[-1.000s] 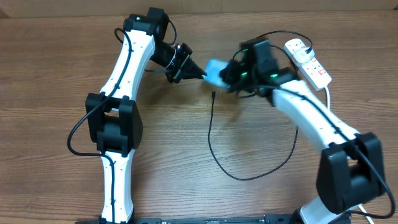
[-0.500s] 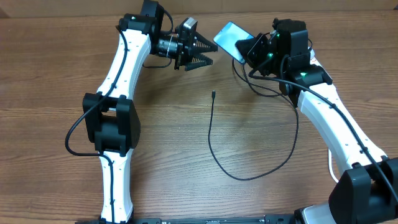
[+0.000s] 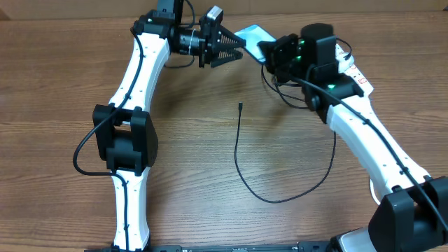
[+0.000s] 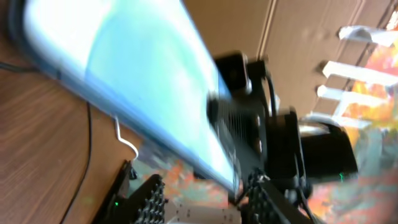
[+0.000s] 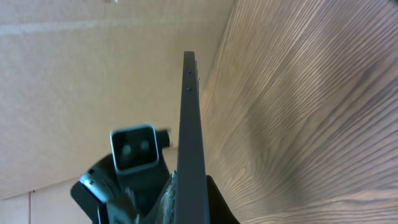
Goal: Plug charger to phone and switch on socket
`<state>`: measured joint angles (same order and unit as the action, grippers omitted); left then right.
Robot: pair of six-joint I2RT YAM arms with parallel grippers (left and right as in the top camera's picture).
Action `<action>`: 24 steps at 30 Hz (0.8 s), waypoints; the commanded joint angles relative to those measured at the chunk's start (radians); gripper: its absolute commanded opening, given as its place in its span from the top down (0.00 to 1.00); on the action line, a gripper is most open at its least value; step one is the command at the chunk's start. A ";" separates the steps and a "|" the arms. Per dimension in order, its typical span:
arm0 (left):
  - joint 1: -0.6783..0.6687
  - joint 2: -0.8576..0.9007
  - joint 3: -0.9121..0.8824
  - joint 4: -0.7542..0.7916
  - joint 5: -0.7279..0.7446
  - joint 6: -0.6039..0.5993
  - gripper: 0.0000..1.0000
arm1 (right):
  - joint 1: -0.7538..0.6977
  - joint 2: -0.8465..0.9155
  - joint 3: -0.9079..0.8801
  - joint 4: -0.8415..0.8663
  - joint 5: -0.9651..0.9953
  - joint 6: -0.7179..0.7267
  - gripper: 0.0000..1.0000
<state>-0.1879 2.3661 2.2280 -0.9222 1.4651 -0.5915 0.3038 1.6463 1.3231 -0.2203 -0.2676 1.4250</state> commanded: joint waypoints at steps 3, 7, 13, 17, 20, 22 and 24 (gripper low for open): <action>-0.003 0.001 0.008 0.084 -0.080 -0.208 0.65 | 0.035 -0.035 0.027 0.083 0.063 0.036 0.96; -0.003 0.001 0.008 0.148 -0.104 -0.309 0.67 | 0.047 -0.035 0.027 0.110 0.061 0.036 0.96; -0.003 0.001 0.008 0.307 -0.130 -0.504 0.75 | 0.077 -0.035 0.026 0.092 0.058 0.014 0.96; -0.012 0.001 0.008 0.382 -0.131 -0.594 0.81 | 0.119 -0.034 0.026 0.085 0.122 0.015 0.96; -0.025 0.001 0.008 0.400 -0.130 -0.619 0.83 | 0.151 -0.034 0.026 0.084 0.189 0.024 0.96; -0.034 0.001 0.008 0.400 -0.130 -0.626 0.83 | 0.169 -0.034 0.026 0.084 0.227 0.049 0.96; -0.042 0.001 0.008 0.400 -0.129 -0.639 0.83 | 0.187 -0.032 0.026 0.084 0.272 0.069 0.96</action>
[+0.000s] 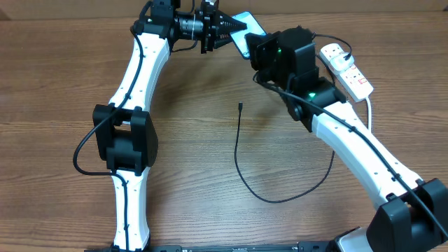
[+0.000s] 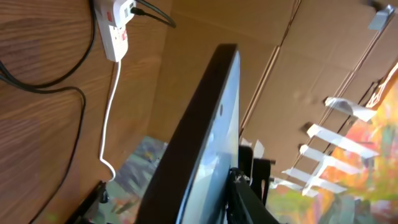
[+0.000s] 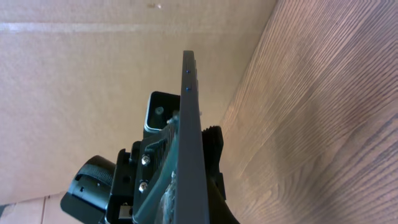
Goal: Plug charger to phone and switch on socket
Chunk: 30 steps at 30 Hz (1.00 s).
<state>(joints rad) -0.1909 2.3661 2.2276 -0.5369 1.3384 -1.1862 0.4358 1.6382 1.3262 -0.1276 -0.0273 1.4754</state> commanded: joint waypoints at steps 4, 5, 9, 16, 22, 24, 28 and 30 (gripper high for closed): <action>-0.051 0.001 0.008 0.015 -0.004 -0.053 0.84 | 0.080 -0.023 0.023 0.005 0.049 0.025 0.96; -0.053 0.001 0.008 0.015 -0.004 -0.058 0.85 | 0.085 -0.023 0.023 0.007 0.049 0.025 0.96; -0.065 0.001 0.008 0.080 0.053 -0.113 0.85 | 0.098 -0.022 0.023 0.008 0.051 0.025 0.96; -0.080 0.001 0.008 0.328 0.134 -0.284 0.82 | 0.100 -0.022 0.023 0.058 -0.002 0.025 0.96; -0.080 0.001 0.008 0.420 0.144 -0.356 0.91 | 0.119 -0.022 0.023 0.081 -0.014 0.025 0.96; -0.080 0.001 0.008 0.418 0.137 -0.356 0.96 | 0.120 -0.022 0.023 0.081 -0.011 0.025 0.96; -0.080 0.001 0.008 0.419 0.094 -0.372 0.96 | 0.119 -0.022 0.023 0.079 0.003 0.024 0.96; -0.080 0.001 0.008 0.419 0.061 -0.383 0.96 | 0.119 -0.022 0.023 0.075 0.016 0.025 0.96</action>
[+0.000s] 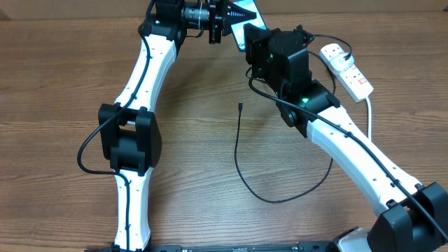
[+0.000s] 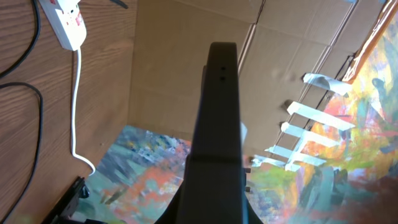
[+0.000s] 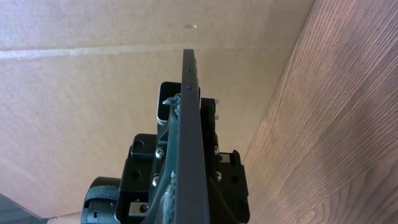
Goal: Plug charger to phone and switch on socket
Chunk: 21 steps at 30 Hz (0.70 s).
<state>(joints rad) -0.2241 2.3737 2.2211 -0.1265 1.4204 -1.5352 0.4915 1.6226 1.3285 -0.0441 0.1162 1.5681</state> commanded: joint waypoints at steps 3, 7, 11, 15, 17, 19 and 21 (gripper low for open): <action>-0.047 -0.006 0.014 0.009 -0.084 -0.045 0.96 | 0.064 -0.006 0.021 -0.014 -0.098 -0.076 0.96; -0.045 -0.006 0.014 0.009 -0.167 -0.066 0.96 | 0.064 -0.006 0.021 -0.023 -0.084 -0.076 0.96; -0.045 -0.006 0.014 0.010 -0.212 -0.065 0.96 | 0.065 -0.006 0.021 -0.022 -0.090 -0.104 0.96; -0.046 -0.006 0.014 0.010 -0.236 -0.061 0.96 | 0.069 -0.006 0.021 -0.005 -0.119 -0.166 0.96; -0.046 -0.006 0.014 0.009 -0.244 -0.061 0.95 | 0.079 -0.006 0.021 -0.005 -0.118 -0.167 0.96; -0.046 -0.006 0.014 0.009 -0.248 -0.061 0.96 | 0.089 -0.006 0.021 -0.005 -0.118 -0.167 0.96; -0.046 -0.006 0.014 0.009 -0.250 -0.061 0.96 | 0.098 -0.006 0.021 -0.005 -0.117 -0.167 0.96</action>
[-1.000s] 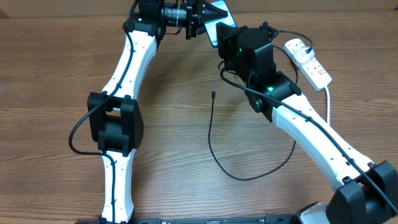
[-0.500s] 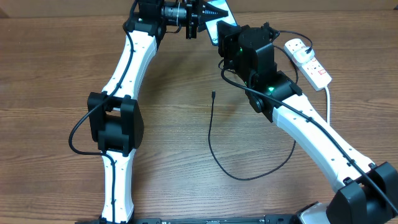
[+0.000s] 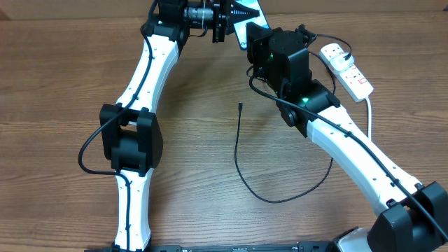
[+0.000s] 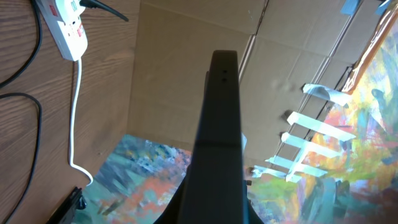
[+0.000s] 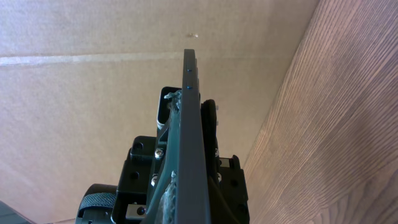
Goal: Plug charger to phone and switch on socket
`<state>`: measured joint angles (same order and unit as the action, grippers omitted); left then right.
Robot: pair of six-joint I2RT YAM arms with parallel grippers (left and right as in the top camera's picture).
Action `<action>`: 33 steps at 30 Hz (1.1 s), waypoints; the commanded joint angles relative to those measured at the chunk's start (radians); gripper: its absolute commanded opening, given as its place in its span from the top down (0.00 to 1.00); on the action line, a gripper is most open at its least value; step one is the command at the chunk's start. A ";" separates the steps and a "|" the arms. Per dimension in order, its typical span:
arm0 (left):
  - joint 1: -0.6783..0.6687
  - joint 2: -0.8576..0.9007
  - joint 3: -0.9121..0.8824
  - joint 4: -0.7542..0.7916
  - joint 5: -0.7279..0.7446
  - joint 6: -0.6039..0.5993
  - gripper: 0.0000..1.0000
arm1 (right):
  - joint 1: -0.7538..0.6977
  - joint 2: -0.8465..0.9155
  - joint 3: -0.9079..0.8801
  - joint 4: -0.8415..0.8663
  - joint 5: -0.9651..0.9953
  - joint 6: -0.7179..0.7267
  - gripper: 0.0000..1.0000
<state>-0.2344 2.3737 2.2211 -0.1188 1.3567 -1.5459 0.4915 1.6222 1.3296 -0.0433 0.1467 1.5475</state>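
Observation:
The phone (image 3: 243,31), pale blue on its face, is held up on edge near the table's back edge. My left gripper (image 3: 238,14) is shut on it from the left and my right gripper (image 3: 255,42) from the right. Both wrist views show it edge-on as a dark slab: the phone (image 4: 217,124) in the left one, the phone (image 5: 189,124) in the right one. The black charger cable (image 3: 238,161) lies loose on the table, its plug tip (image 3: 240,106) pointing toward the back. The white socket strip (image 3: 348,67) lies at the back right.
A cardboard wall (image 5: 93,74) runs along the table's back edge, just behind both grippers. The socket strip (image 4: 67,28) has a white lead and a black cable going into it. The cable loops toward the front middle of the wooden table (image 3: 56,84).
Hardly anything differs: both grippers still clamp the phone at the back edge, and the pair has shifted only a touch.
At first my right gripper held the phone at the back of the table, with the left gripper open beside it. Then both were further back and left, the left jaws around the phone's edge. After that both were shut on it, as now.

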 commanded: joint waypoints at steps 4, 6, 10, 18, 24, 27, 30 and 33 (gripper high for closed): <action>-0.035 -0.006 0.014 0.002 -0.189 -0.050 0.96 | 0.103 -0.006 0.020 -0.006 -0.150 -0.146 0.96; -0.035 -0.006 0.014 0.001 -0.189 -0.050 0.96 | 0.104 -0.006 0.020 -0.006 -0.152 -0.146 0.96; -0.034 -0.006 0.014 0.001 -0.188 -0.018 0.96 | 0.104 -0.006 0.020 -0.013 -0.150 -0.147 0.90; -0.024 -0.006 0.014 -0.001 -0.196 0.069 0.96 | 0.087 -0.006 0.020 -0.013 -0.140 -0.218 0.60; 0.006 -0.006 0.014 -0.013 -0.203 0.132 0.96 | 0.057 -0.006 0.020 -0.013 -0.145 -0.282 0.56; 0.027 -0.006 0.014 -0.042 -0.204 0.200 0.96 | 0.042 -0.009 0.020 -0.014 -0.179 -0.375 0.53; 0.056 -0.006 0.014 -0.055 -0.203 0.314 0.96 | 0.026 -0.014 0.020 -0.016 -0.243 -0.492 0.45; 0.087 -0.006 0.014 -0.081 -0.184 0.418 0.96 | 0.007 -0.024 0.020 -0.051 -0.302 -0.579 0.40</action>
<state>-0.1848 2.3749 2.2211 -0.1944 1.1500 -1.2896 0.5163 1.6203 1.3300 -0.0811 -0.0792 1.1088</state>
